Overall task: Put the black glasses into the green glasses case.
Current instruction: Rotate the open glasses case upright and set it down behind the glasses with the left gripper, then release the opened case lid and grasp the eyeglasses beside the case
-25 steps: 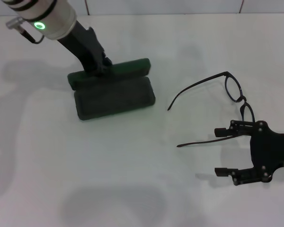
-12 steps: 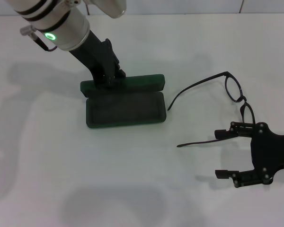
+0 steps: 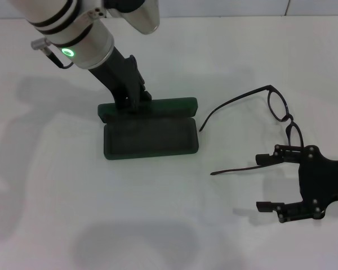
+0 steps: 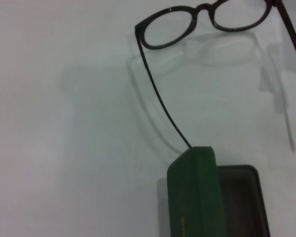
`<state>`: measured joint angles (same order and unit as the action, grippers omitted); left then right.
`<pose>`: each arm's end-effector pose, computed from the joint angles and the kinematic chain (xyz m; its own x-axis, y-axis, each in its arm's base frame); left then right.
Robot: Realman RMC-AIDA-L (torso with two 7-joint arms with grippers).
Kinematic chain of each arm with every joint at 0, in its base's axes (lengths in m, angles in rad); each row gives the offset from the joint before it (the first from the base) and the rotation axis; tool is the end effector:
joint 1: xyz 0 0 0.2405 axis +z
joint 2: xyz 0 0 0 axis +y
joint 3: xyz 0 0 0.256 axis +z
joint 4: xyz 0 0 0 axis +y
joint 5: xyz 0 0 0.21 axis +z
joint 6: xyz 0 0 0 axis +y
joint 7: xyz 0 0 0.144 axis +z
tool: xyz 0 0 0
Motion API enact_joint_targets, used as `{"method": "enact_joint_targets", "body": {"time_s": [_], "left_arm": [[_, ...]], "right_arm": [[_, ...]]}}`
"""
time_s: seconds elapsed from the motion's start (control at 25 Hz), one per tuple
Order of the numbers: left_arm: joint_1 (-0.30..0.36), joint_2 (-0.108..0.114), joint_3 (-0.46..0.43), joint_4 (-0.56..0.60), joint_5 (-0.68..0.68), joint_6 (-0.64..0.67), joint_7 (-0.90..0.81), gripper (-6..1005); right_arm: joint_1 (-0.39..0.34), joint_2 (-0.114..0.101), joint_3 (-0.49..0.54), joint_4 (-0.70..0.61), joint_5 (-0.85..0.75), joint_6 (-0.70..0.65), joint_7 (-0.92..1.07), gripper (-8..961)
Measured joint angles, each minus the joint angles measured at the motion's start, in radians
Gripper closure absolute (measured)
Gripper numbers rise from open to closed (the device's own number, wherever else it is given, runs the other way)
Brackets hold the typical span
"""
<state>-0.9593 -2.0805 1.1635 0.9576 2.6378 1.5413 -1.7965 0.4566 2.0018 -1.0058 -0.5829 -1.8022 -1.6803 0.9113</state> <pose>-0.1355 0.4054 -0.0151 0.9181 0.0083 -0.3963 -0.0431 -0.9918 -0.1206 0.2651 0.2882 -0.0100 0.8859 0.0650 -0.4594 0.0049 -0.9914 -0.1308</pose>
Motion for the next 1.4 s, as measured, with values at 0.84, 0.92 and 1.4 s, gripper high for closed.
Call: {"method": "enact_joint_targets", "body": {"time_s": [0.84,0.92,1.4], "left_arm": [[0.142,0.029,-0.139,0.077,-0.286,0.067,0.031,401],[0.218,0.038,-0.208,0.074,-0.407,0.079,0.101,400],[0.633,0.102,-0.347,-0.053,-0.798,0.2,0.42,396]], "right_arm": [[-0.014,-0.004,0.002,0.0,0.004,-0.001,0.001,142],[-0.018,-0.007,0.002,0.0,0.006,-0.001,0.001,143],[-0.028,-0.019,0.034,0.0,0.01,-0.003,0.016,143]]}}
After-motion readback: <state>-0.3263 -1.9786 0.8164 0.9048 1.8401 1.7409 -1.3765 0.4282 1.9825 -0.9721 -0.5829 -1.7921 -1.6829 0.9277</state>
